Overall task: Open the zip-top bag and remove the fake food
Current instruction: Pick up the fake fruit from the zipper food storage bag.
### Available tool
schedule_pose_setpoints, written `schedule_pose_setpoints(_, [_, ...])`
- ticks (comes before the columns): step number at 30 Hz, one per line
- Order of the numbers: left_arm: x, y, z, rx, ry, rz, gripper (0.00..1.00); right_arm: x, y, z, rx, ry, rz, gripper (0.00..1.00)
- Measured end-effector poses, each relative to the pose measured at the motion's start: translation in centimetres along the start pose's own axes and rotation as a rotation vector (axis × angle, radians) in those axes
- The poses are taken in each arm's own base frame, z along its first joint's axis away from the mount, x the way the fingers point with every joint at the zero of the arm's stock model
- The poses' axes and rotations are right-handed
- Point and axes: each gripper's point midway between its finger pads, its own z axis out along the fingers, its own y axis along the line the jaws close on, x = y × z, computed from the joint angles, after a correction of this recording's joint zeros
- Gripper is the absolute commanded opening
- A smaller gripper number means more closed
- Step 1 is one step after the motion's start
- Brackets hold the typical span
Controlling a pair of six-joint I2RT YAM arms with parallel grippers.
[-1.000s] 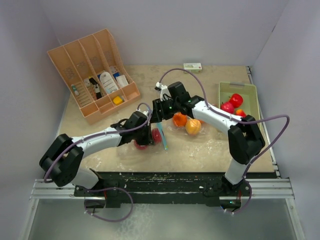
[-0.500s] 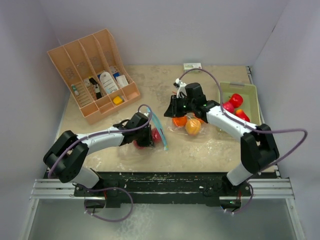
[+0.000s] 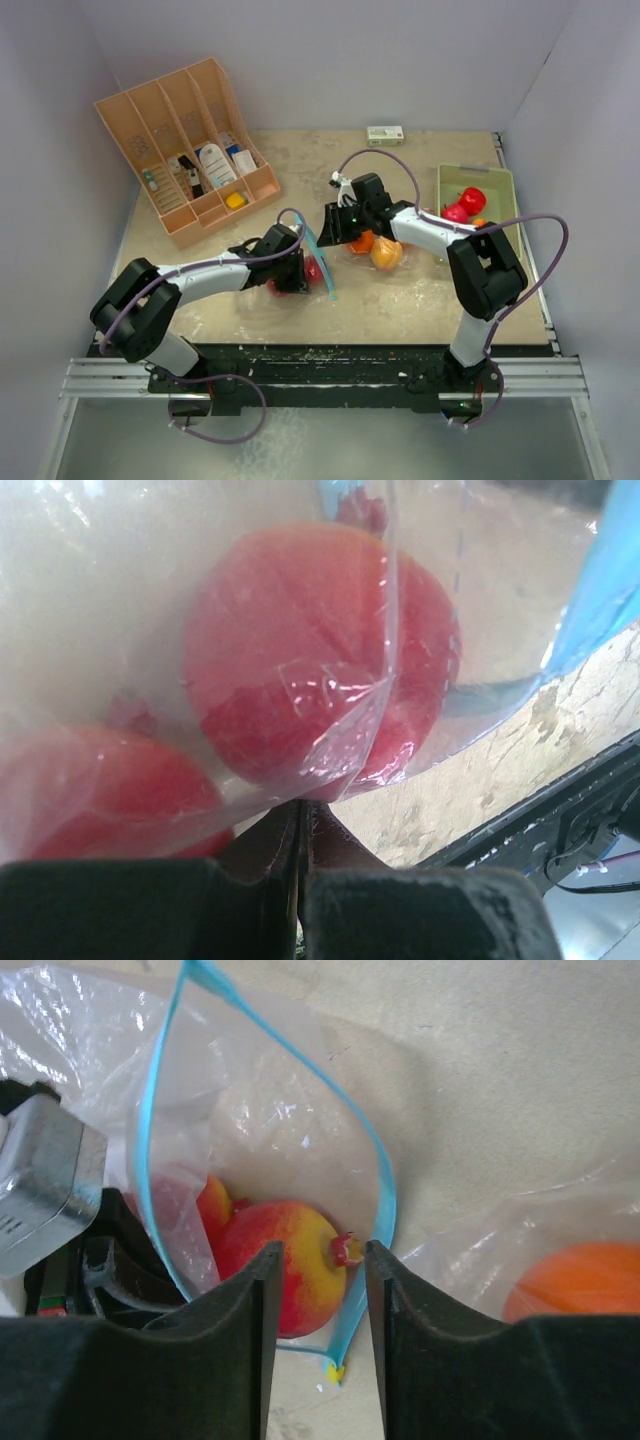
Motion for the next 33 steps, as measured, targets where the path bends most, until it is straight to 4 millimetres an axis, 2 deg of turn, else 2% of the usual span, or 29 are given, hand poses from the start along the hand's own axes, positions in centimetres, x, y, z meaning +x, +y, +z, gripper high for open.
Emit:
schedule_pose_setpoints(6, [-0.1,-0.1,0.5,-0.001,0.010,-0.001,0.00,1.8,1.4,0.4,-0.035,0.027,-0.053,0.71])
schedule_pose_setpoints(13, [-0.3,-0.6,0.9,0.013,0.015,0.001,0.00,3.9,3.0,1.2,-0.055,0.078,-0.138,0.82])
schedule_pose_setpoints(17, [-0.2,-0.5,0.8,0.010,0.018,0.000,0.00,5.1,2.4,1.9,-0.040,0.126,-0.155,0.81])
schedule_pose_setpoints(21, [-0.1,-0.4,0.8,0.005,0.024,-0.005,0.00,6.6,1.5,2.8,-0.032,0.187,-0.148,0.67])
schedule_pose_setpoints(24, [-0.2,-0.4,0.8,0.005,0.023,-0.003,0.00,6.7,1.6,2.7,-0.031,0.193,-0.150,0.58])
schedule_pose_setpoints(29, [-0.2,-0.5,0.8,0.008,0.020,-0.001,0.00,6.5,1.5,1.8,0.012,0.195,-0.153,0.55])
schedule_pose_setpoints(31, [-0.2,-0.5,0.8,0.008,0.020,0.000,0.00,5.7,1.5,0.7,0.036,0.179,-0.156,0.55])
schedule_pose_setpoints(33, [-0.2,-0.5,0.8,0.010,0.017,0.000,0.00,4.1,1.7,-0.6,0.054,0.143,-0.159,0.55])
